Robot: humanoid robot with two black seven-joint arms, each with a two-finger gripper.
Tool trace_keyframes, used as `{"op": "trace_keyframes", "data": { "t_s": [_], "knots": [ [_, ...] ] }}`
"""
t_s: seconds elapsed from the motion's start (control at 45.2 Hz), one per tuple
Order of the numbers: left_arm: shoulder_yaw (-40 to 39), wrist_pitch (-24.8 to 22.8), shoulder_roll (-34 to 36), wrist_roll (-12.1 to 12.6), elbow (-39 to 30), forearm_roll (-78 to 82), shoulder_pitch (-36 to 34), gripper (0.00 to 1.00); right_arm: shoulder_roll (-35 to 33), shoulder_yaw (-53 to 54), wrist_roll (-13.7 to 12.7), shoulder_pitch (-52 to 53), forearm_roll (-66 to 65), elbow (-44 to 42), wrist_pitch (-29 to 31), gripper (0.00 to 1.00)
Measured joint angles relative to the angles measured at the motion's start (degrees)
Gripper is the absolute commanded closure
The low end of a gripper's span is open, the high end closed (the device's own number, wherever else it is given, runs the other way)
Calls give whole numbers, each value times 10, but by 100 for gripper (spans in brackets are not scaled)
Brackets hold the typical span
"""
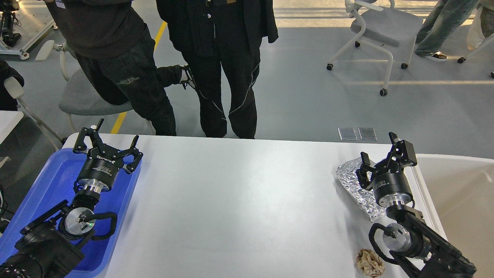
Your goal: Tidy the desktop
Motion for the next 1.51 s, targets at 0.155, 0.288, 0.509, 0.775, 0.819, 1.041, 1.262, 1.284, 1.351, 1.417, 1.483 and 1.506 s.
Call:
{"op": "trace_keyframes", "data": {
  "t_s": [0.155, 0.288, 0.509, 0.775, 0.819, 1.041, 1.262, 1.284, 1.351, 1.417, 1.483, 1.506],
  "knots": [
    [0, 0, 0, 0, 0, 0, 0, 0, 0, 1, 0, 0, 0, -4, 0, 0],
    [0, 0, 0, 0, 0, 0, 0, 0, 1, 1, 0, 1, 0, -6, 0, 0],
    [0, 1, 0, -1, 0, 0, 0, 0, 1, -2, -2, 5, 0, -6, 2, 0],
    [0, 1, 0, -1, 0, 0, 0, 0, -5, -7, -52, 14, 4, 9, -1, 0],
    [0, 1, 0, -1, 0, 0, 0, 0, -8, -7, -62, 15, 4, 15, -2, 0],
    [0, 1, 0, -1, 0, 0, 0, 0, -33, -13, -110, 14, 3, 59, -4, 0],
    [0, 1, 0, -1, 0, 0, 0, 0, -83, -26, -153, 10, -3, 109, -11, 0],
    [0, 1, 0, -1, 0, 0, 0, 0, -89, -28, -155, 10, -3, 112, -12, 0],
    [0, 1, 0, -1, 0, 0, 0, 0, -108, -35, -161, 12, -3, 120, -13, 0],
    [0, 1, 0, -1, 0, 0, 0, 0, -127, -40, -166, 13, -4, 129, -13, 0],
    [0, 1, 0, -1, 0, 0, 0, 0, -147, -48, -170, 14, -5, 139, -13, 0],
    [0, 1, 0, -1, 0, 0, 0, 0, -155, -52, -173, 14, -5, 142, -13, 0]
  ]
}}
